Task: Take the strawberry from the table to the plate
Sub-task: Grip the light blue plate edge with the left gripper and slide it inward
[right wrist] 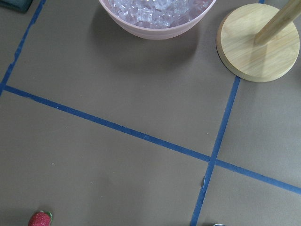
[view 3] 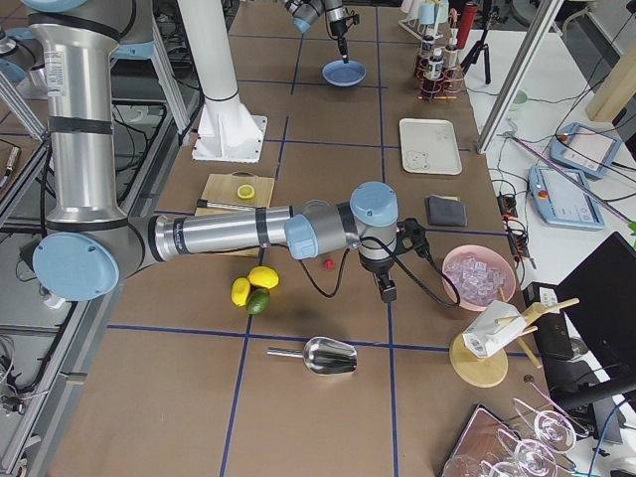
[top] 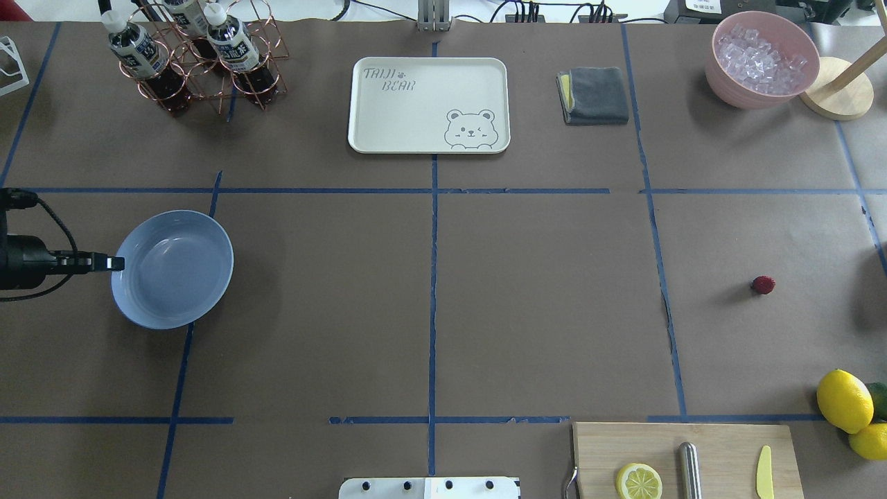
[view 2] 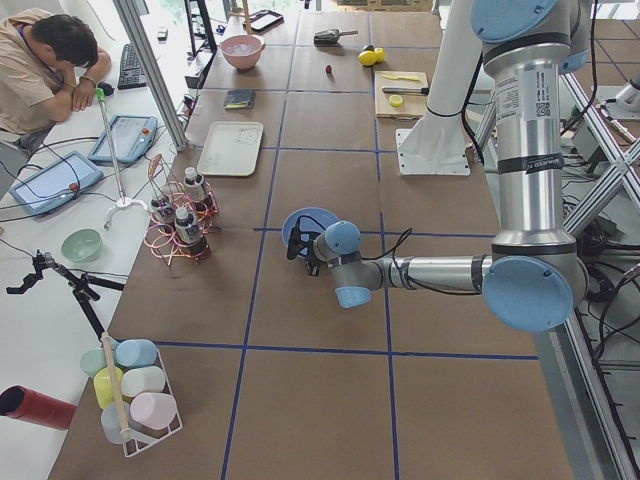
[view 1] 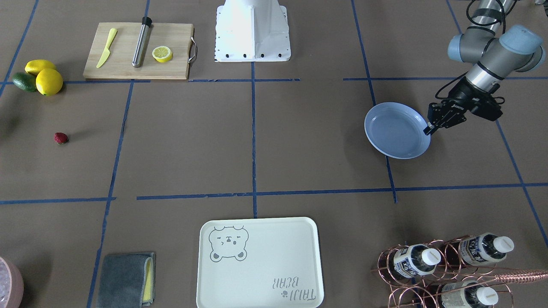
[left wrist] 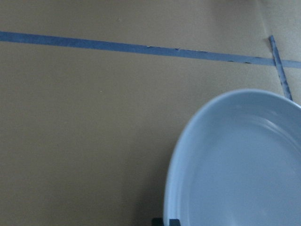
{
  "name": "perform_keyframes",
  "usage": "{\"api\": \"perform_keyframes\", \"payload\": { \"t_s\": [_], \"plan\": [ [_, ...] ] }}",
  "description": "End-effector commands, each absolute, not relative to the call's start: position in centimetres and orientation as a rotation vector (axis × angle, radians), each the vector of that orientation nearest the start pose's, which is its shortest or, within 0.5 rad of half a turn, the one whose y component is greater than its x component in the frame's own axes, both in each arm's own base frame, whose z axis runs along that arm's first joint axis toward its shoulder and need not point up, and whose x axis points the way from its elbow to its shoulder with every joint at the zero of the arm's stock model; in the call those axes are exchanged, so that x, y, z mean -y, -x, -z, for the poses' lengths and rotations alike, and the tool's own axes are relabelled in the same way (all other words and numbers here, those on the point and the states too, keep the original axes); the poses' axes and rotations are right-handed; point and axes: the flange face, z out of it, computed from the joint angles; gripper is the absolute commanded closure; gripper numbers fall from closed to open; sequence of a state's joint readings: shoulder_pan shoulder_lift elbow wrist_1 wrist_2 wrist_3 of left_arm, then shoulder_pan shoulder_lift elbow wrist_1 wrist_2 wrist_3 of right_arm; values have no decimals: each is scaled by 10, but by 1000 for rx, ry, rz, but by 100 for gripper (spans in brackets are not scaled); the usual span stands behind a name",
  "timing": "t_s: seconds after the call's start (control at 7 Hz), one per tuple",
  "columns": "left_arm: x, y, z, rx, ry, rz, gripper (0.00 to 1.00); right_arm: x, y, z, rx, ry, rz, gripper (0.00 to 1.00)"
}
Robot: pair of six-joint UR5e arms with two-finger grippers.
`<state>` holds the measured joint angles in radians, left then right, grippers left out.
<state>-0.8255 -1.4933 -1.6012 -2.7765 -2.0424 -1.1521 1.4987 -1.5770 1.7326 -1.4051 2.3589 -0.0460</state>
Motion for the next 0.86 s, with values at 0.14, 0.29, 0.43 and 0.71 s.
{"api": "perform_keyframes", "payload": {
  "t_s": [0.14, 0.29, 0.43, 0.71],
  "plan": [
    [490, -372, -345, -1096, -247, 175, 100, 505, -26, -562, 785, -294, 237, 0],
    [473, -432, -311, -1097, -241, 167, 100, 505, -26, -562, 787, -294, 237, 0],
    [449, -489, -286, -1124, -207, 162, 100, 505, -26, -562, 785, -294, 237, 0],
    [410, -542, -279, -1116, -218, 127, 100, 505, -27, -563, 784, -293, 236, 0]
  ]
}}
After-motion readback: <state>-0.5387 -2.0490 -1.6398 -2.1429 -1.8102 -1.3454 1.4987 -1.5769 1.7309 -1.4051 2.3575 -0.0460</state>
